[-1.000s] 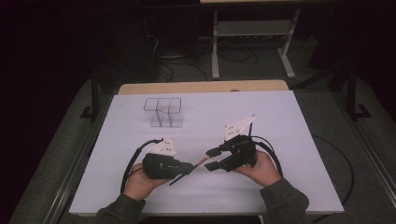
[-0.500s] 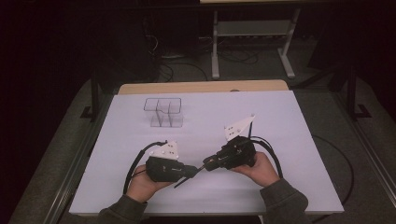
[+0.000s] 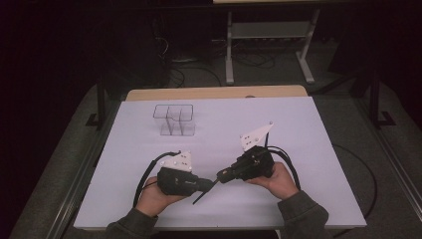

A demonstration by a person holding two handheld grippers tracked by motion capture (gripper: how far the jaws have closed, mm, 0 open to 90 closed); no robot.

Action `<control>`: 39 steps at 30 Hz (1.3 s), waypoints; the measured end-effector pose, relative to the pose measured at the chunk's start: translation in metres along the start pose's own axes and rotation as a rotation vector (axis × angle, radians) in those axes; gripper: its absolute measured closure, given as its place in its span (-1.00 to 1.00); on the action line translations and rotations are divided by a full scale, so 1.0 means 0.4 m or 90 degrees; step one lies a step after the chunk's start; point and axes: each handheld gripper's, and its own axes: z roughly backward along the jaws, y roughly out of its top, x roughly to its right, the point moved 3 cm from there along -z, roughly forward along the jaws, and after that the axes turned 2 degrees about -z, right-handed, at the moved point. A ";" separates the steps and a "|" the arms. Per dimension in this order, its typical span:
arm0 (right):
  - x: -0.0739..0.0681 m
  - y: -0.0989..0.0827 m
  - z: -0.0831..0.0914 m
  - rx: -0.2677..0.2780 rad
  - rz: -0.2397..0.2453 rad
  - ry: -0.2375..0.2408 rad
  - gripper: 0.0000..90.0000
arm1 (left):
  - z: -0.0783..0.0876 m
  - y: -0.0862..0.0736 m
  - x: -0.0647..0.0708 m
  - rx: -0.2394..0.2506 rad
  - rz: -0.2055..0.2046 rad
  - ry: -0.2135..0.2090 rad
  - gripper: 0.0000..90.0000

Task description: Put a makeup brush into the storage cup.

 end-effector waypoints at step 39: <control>-0.041 0.030 -0.017 -0.035 0.042 -0.021 0.86 | -0.002 0.021 0.018 -0.025 -0.011 -0.002 0.82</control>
